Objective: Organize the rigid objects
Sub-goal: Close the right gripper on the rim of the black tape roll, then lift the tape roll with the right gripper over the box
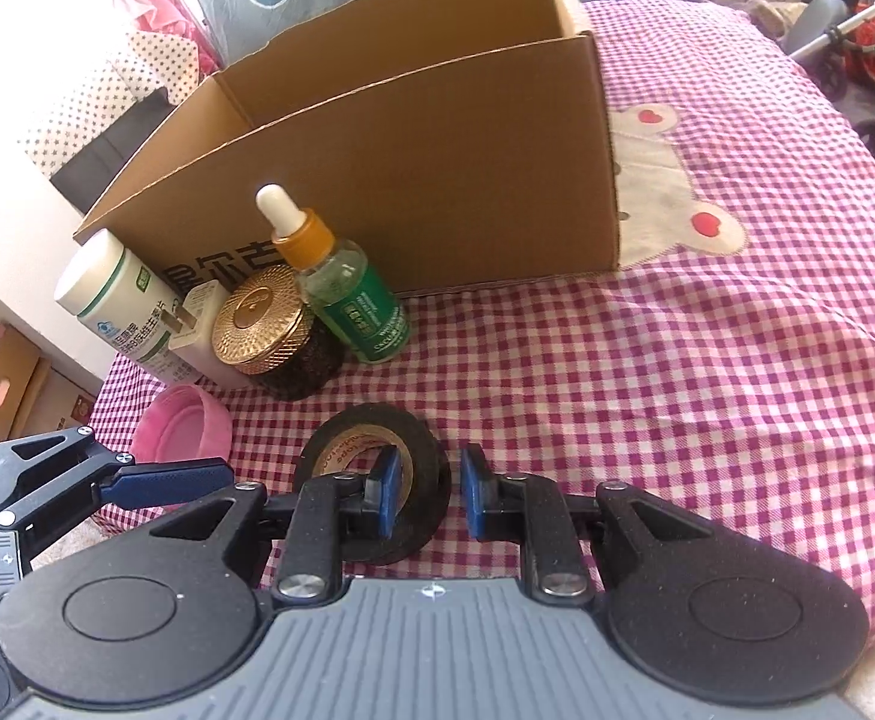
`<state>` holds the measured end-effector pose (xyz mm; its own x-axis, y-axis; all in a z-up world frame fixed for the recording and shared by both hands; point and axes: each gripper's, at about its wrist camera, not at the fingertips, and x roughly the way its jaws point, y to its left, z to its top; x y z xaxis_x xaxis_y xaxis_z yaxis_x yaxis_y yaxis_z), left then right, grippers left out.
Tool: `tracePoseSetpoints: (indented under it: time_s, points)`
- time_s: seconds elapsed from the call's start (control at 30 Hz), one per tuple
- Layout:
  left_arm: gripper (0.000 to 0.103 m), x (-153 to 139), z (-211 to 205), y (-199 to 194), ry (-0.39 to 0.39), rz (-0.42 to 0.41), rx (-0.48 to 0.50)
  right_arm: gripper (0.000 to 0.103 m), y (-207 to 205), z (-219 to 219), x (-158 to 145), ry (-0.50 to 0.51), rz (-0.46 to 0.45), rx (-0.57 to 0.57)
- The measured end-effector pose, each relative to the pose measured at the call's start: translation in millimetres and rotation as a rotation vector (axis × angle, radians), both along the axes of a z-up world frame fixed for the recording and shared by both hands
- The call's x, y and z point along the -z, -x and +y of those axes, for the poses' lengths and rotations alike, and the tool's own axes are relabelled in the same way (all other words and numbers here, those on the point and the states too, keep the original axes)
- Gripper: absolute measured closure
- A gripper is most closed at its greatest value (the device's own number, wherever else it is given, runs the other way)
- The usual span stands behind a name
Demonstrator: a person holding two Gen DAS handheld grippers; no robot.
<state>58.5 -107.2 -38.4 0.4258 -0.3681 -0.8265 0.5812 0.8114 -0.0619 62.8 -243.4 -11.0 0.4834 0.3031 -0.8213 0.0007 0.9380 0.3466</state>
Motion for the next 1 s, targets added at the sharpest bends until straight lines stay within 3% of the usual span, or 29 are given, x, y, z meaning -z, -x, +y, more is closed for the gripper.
tracePoseSetpoints:
  time_s: [0.53,1.0]
  points:
    - [0.037,13.6,-34.4,-7.2,-0.099,-0.025,0.086,0.081,6.1,-13.5,1.7,-0.06,0.0,0.038]
    - [0.037,13.5,-33.3,-12.0,-0.069,-0.023,0.064,0.081,4.7,-16.8,4.8,-0.12,0.002,0.035]
